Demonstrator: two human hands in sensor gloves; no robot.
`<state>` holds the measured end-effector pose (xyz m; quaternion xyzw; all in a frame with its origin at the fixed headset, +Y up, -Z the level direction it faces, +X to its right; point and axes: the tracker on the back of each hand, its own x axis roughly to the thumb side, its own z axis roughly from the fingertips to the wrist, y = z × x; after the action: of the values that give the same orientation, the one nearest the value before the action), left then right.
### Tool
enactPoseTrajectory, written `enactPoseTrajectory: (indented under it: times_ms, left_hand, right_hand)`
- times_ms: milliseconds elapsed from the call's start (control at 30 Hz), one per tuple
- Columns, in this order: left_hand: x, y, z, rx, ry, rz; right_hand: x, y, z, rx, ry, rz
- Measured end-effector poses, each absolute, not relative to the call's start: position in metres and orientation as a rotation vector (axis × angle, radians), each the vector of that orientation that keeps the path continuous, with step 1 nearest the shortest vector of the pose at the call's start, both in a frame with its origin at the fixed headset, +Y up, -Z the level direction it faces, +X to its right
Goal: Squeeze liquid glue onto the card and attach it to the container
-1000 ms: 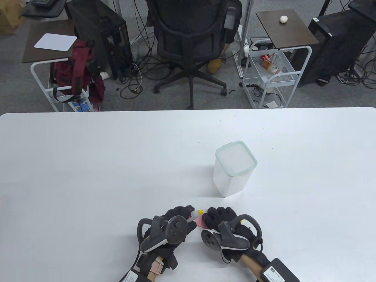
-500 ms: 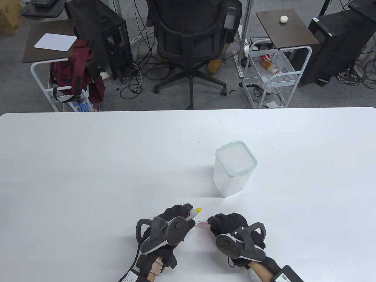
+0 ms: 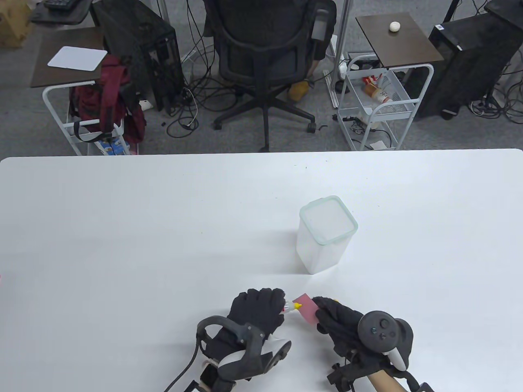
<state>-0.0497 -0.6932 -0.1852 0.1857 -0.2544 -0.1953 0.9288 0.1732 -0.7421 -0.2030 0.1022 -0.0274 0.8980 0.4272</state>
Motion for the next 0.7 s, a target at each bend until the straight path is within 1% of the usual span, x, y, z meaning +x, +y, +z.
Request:
enactPoseTrajectory:
  times_ms: [67,167,367,700]
  left_hand:
    - [-0.044,-0.693,-0.18,0.418,-0.532,-0.516]
    - [-0.04,-0.696,-0.177,0.435,-0.547,-0.584]
    - [-0.035,-0.699,-0.178,0.422,-0.54,-0.623]
    - [-0.026,-0.705,-0.176,0.425,-0.571,-0.637]
  right_hand:
    - [0.173,-0.745,-0.204,0.254,-0.039,2.221]
    - [0.173,-0.747,-0.205,0.258,-0.017,2.209]
    - [0.174,-0.746,-0.204,0.266,-0.006,2.219]
    - [0.177,-0.746,-0.204,0.252,-0.002,2.203]
